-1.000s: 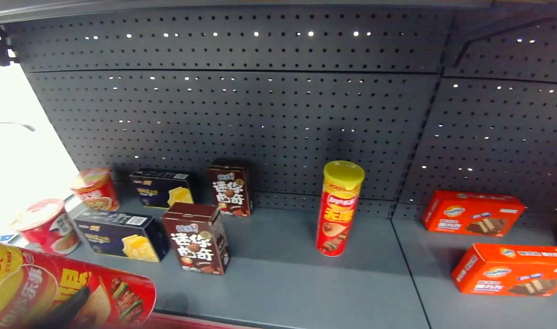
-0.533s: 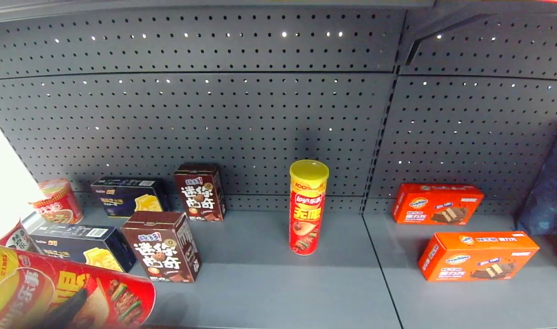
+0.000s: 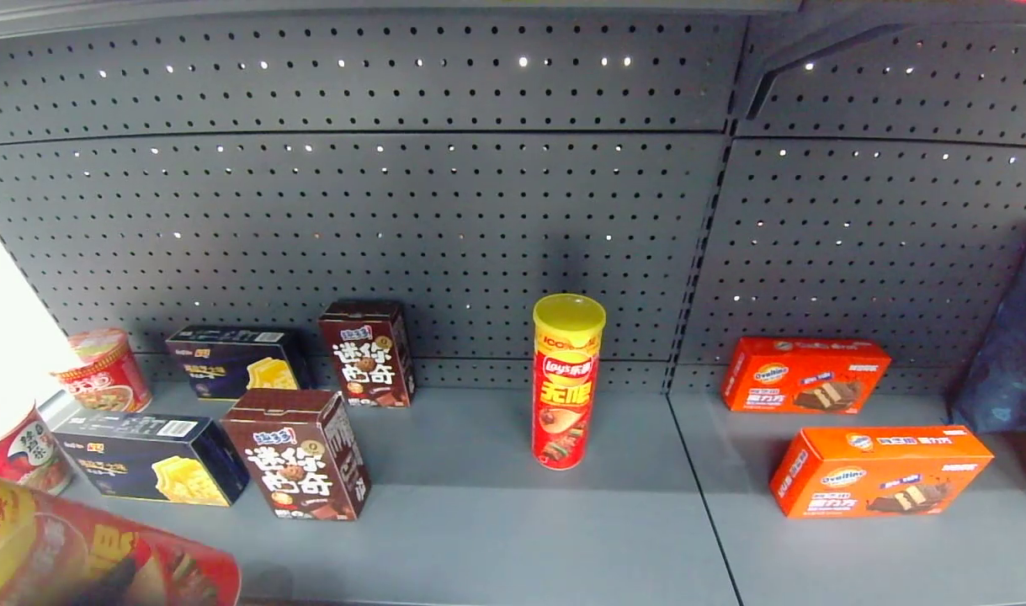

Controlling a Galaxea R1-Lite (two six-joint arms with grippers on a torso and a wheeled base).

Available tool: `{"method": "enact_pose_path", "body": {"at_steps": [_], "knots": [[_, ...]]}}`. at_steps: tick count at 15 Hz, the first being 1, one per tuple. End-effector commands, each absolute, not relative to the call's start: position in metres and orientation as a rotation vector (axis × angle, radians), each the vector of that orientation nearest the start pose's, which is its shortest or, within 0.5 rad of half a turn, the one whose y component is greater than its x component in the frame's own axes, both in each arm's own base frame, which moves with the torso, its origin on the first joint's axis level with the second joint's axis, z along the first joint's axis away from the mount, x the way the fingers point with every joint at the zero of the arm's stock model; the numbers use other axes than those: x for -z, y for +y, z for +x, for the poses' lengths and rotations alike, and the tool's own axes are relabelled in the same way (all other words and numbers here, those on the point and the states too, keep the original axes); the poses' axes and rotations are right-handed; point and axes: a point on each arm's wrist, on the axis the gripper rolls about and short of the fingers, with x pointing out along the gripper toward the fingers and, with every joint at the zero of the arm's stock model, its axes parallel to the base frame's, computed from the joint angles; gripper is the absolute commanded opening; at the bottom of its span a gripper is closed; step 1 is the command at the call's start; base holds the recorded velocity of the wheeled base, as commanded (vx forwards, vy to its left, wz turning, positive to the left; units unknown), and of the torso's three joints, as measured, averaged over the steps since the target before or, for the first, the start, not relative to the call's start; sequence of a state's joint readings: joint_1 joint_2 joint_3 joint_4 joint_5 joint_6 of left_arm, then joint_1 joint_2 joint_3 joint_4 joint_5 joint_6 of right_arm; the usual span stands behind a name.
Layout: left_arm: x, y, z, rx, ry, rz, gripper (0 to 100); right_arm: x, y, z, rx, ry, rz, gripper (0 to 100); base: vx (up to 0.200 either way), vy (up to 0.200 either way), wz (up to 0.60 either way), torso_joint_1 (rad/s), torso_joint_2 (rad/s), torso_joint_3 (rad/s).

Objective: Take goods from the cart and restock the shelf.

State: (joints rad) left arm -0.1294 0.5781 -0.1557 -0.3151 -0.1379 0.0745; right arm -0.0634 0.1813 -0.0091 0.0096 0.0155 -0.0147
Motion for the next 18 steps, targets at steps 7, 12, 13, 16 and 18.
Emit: {"method": "enact_pose_path", "body": {"at_steps": [7, 12, 13, 16, 18], "knots": [[-0.183, 0.006, -0.057, 0.167, 0.171, 0.129, 0, -0.221, 0.028, 0.076, -0.513, 0.044, -0.131, 100, 0.0, 0.0, 0.0, 0.0, 0.0, 0.0], [-0.169, 0.003, -0.038, 0.238, 0.108, 0.118, 0, -0.195, 0.071, 0.144, -0.708, 0.24, -0.155, 100, 0.0, 0.0, 0.0, 0.0, 0.0, 0.0], [-0.165, 0.002, -0.036, 0.242, 0.125, 0.076, 0, -0.193, 0.078, 0.158, -0.733, 0.248, -0.156, 100, 0.0, 0.0, 0.0, 0.0, 0.0, 0.0], [-0.156, 0.002, -0.035, 0.251, 0.142, 0.037, 0, -0.2, 0.092, 0.188, -0.74, 0.225, -0.155, 100, 0.0, 0.0, 0.0, 0.0, 0.0, 0.0], [-0.152, 0.002, -0.038, 0.302, 0.129, 0.042, 0, -0.198, 0.106, 0.197, -0.78, 0.243, -0.159, 100, 0.0, 0.0, 0.0, 0.0, 0.0, 0.0]]}}
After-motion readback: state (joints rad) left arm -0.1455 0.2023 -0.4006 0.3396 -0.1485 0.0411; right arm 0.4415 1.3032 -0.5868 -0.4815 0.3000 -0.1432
